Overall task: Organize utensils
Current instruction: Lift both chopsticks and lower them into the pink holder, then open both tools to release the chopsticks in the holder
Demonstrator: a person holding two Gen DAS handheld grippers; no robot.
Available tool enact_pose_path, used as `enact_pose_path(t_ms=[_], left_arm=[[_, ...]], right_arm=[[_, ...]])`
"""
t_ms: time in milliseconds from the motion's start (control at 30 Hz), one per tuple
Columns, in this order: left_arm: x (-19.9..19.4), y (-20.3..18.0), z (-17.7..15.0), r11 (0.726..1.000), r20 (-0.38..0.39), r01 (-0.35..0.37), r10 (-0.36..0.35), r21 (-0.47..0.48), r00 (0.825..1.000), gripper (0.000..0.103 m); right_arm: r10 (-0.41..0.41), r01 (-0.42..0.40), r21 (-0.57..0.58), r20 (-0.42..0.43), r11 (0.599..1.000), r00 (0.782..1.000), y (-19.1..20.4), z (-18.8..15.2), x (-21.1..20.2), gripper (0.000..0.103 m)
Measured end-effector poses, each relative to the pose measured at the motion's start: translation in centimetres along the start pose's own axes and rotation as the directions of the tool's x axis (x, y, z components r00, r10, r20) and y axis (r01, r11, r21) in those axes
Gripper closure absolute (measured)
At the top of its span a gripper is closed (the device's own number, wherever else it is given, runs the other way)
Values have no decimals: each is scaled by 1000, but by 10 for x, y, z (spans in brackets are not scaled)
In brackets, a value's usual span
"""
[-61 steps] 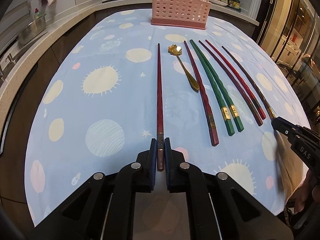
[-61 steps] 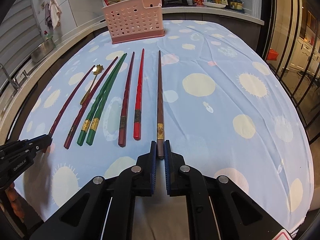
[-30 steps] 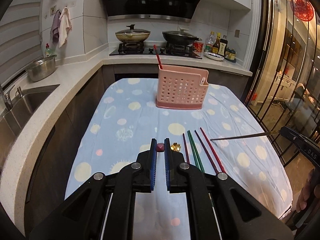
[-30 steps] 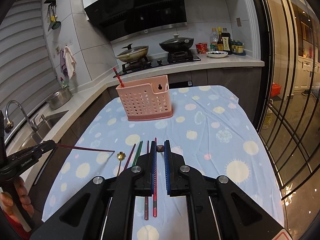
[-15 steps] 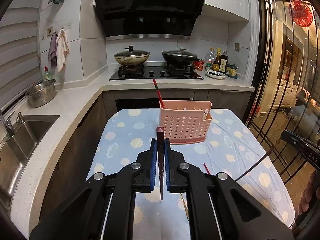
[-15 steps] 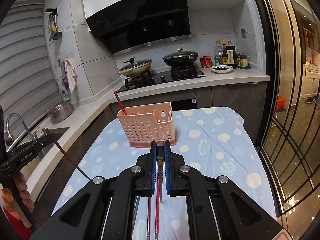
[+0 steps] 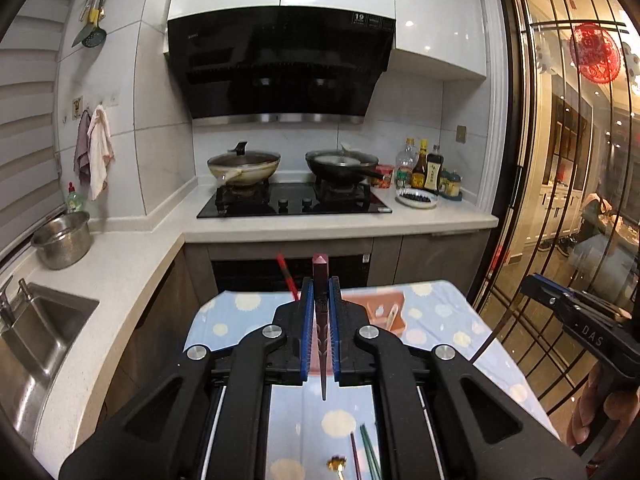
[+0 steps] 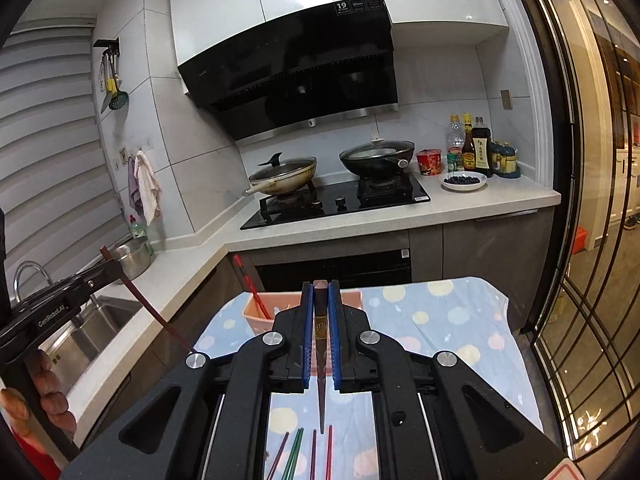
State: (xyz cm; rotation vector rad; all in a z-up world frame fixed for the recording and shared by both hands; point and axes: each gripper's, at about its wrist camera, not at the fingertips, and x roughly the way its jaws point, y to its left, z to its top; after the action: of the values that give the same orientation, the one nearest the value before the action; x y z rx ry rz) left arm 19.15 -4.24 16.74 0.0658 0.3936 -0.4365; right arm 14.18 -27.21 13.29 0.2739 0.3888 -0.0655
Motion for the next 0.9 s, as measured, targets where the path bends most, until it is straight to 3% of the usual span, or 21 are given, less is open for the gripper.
enact_pose_path(t_ms=[200,433,633,900], left_arm=[[24,-4,46,1000,57,2,-3,11,998,96],[68,-6,73,1000,53,0,-1,14,999,96],[110,-4,62,1000,-15,-4,4,17,1000,96],[156,9,30,1000,-116,-8,6,-13,993,96]], right_arm=[[3,-3,3,63,1000,998,6,50,26,96],[5,-11,46,117,999,993,11,84,67,96],[15,-18,54,62,998,998,14,87,118,96],[6,-2,57,-69,998,998,1,51,171,96]])
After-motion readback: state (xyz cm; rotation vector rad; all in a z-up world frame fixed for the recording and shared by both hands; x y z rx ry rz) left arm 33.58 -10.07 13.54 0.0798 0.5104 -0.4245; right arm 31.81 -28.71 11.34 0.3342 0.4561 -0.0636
